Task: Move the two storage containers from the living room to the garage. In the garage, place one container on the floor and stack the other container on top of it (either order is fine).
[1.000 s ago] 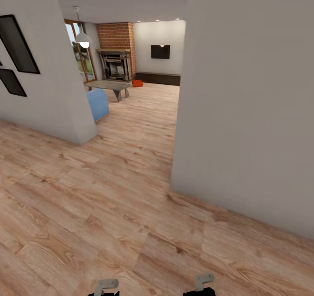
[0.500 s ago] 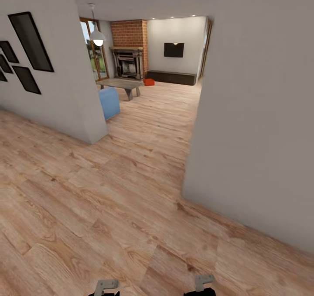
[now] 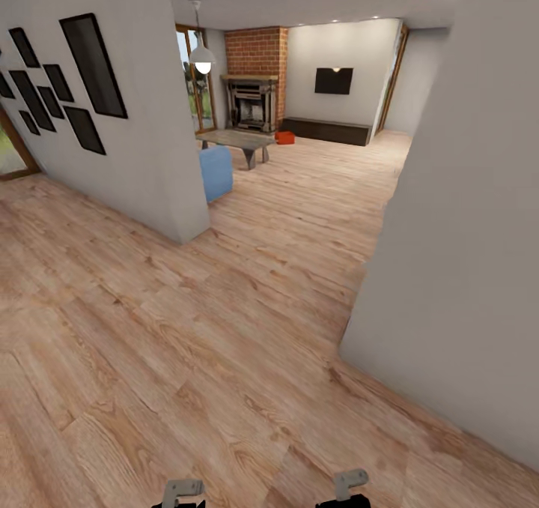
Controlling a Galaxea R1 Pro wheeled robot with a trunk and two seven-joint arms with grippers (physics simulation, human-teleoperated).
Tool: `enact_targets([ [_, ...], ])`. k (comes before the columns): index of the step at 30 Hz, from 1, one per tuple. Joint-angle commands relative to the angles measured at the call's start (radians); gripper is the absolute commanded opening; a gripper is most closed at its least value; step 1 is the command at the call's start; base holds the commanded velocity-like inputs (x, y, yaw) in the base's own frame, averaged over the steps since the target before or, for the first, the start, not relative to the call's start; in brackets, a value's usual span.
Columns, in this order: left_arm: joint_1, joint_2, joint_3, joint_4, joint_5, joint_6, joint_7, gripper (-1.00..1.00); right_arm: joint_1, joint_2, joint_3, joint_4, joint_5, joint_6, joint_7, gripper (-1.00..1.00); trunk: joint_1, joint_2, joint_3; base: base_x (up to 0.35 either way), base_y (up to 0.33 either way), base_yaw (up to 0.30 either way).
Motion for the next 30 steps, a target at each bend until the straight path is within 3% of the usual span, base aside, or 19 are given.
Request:
enact_targets([
  [1,-0.001,0.0,-0.008,0.002,0.01,-0.004,0.0,1.0,0.0,0.0,0.006,-0.001,0.005,0.003,-0.006,1.0,0.001,-0.001,-0.002,0.333,0.002,0.227],
  [12,-0.001,-0.002,-0.008,0.002,0.01,-0.005,0.0,1.0,0.0,0.0,0.007,0.008,0.006,0.003,-0.006,1.0,0.001,-0.001,-0.013,0.341,0.0,0.197],
  [30,-0.001,-0.002,-0.008,0.002,0.01,-0.005,0.0,1.0,0.0,0.0,0.006,0.014,0.005,0.002,-0.006,1.0,0.001,-0.001,0.005,0.343,0.014,0.013],
])
